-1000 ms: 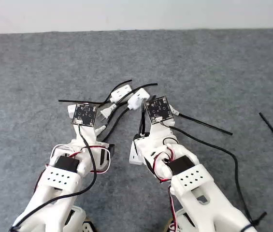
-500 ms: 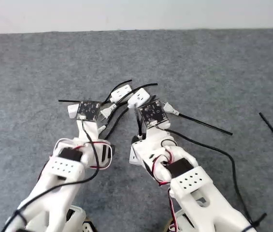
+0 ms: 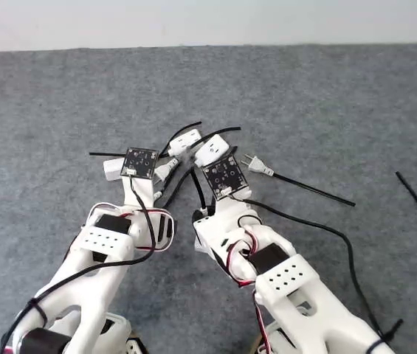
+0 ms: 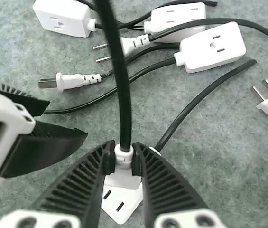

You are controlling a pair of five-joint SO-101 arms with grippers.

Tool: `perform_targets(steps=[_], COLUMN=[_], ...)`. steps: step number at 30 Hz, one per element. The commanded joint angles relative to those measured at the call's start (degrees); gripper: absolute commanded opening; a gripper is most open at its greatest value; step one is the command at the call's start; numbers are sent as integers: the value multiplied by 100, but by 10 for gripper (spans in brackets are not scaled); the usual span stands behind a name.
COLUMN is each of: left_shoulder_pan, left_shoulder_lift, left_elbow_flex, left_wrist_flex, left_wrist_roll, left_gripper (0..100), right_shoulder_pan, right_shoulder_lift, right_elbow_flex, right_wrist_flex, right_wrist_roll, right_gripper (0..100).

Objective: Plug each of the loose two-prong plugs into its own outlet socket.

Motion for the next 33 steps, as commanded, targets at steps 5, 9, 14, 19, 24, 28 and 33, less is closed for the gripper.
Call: perform_targets(steps=[5,9,14,19,24,28,33], left_shoulder_pan=[352,519,510,404,404,404,404], left_shoulder_lift=[26,53,53,53,53,62,62], left_elbow_flex=[-277,-338,-356,-356,-356,-356,-347], left_wrist_flex=[334,466,457,448,448,448,448], left_wrist_roll=[44,53,53,53,53,53,35], left_gripper=[205,205,204,204,205,205,205], right_shoulder_pan=[356,655,1859,2527,2818,2844,2844], right_shoulder_lift=[-101,-101,-31,31,901,1754,2035], right_elbow_flex=[-105,-844,-1495,-1486,-1512,-1846,-2092], right_wrist_flex=[4,1420,2563,2967,3055,3037,2853], right_wrist_roll=[-44,132,308,686,1002,1248,1301], right_gripper=[8,8,8,8,12,24,110])
